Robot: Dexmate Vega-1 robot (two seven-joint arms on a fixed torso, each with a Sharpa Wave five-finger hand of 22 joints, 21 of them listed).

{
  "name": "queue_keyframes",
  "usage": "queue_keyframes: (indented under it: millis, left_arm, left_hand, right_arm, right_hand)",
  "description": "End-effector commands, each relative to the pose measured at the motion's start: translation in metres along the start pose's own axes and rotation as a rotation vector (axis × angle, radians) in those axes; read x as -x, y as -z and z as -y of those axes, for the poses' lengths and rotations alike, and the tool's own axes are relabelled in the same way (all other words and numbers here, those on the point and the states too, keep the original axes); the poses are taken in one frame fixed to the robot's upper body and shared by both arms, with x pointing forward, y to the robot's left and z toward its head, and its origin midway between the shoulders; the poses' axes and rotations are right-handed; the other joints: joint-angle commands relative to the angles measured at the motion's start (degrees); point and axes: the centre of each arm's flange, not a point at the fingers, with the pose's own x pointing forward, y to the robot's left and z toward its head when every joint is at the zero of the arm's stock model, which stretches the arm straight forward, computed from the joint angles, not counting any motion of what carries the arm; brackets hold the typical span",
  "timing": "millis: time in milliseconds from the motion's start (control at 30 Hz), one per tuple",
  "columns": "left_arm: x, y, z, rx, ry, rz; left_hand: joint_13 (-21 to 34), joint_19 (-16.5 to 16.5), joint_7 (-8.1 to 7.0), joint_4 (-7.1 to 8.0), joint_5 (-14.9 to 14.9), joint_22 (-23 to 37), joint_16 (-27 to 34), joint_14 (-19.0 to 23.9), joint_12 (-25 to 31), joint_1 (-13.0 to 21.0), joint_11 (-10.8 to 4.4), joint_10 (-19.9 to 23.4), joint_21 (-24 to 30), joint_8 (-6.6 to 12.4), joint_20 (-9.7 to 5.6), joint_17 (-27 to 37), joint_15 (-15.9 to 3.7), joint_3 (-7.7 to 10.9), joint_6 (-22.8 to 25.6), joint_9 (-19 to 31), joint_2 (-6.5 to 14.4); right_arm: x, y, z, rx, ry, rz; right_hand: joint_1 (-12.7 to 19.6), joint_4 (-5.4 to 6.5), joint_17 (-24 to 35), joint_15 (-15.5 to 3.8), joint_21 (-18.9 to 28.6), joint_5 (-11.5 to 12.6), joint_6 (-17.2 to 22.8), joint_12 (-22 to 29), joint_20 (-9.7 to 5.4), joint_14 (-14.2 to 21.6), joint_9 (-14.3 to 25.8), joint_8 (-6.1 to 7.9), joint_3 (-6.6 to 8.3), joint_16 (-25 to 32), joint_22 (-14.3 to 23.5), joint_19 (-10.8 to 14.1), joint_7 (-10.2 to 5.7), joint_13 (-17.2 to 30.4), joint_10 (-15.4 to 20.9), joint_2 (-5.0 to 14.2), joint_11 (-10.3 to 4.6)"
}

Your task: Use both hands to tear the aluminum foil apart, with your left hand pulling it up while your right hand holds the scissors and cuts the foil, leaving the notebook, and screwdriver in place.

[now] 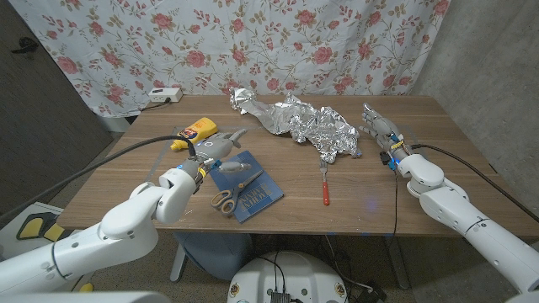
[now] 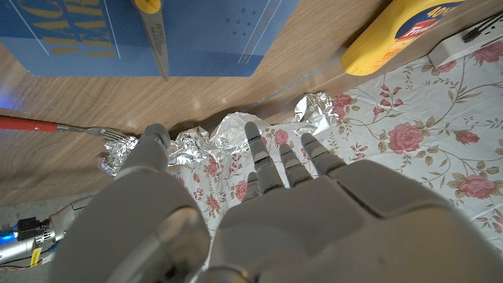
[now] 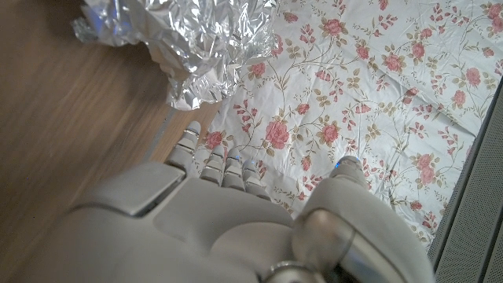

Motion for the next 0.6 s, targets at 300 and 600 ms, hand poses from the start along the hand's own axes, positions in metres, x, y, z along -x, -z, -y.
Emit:
queue_keyframes:
  millis: [300,600]
  left_arm:
    - [-0.0037,-0.0062,0.0028,-0.110,-0.028,0.018]
    - [-0.0041,-0.0089,0.0074,-0.101,-0.009,0.031]
  left_hand:
    - [0.4,0.7,-0.71,0.09,-0.1,0.1,0.9,1.6,0.4,0.9,-0.76,1.7,0.1,-0.11,0.22,0.1,-0.68,0.10,0.4,0.1,-0.3]
    - [0.7,1.9,-0.56,0.30,-0.2,0.1,1.2,3.3,1.3,1.4,-1.47,5.0,0.4,0.55,0.14,0.0,-1.25,-0.21,3.0,0.1,-0.5]
  right_arm:
    - [-0.0006,0.0016,0.0045,-0.042,0.021,0.012]
    - [-0.0005,0.0028,0.0061,-0.035,0.025,0.004]
  right_hand:
    - [0.5,-0.43,0.1,-0.12,0.3,-0.2,-0.4,0.1,-0.15,-0.5,0.1,0.01,0.13,0.0,0.1,-0.4,0.33,0.1,-0.4,-0.06,0.35]
    - [0.8,-0.54,0.1,-0.15,0.3,-0.2,-0.3,0.1,-0.28,-0.7,0.1,0.05,0.46,0.0,0.1,-0.4,0.33,0.1,-0.4,0.38,0.33]
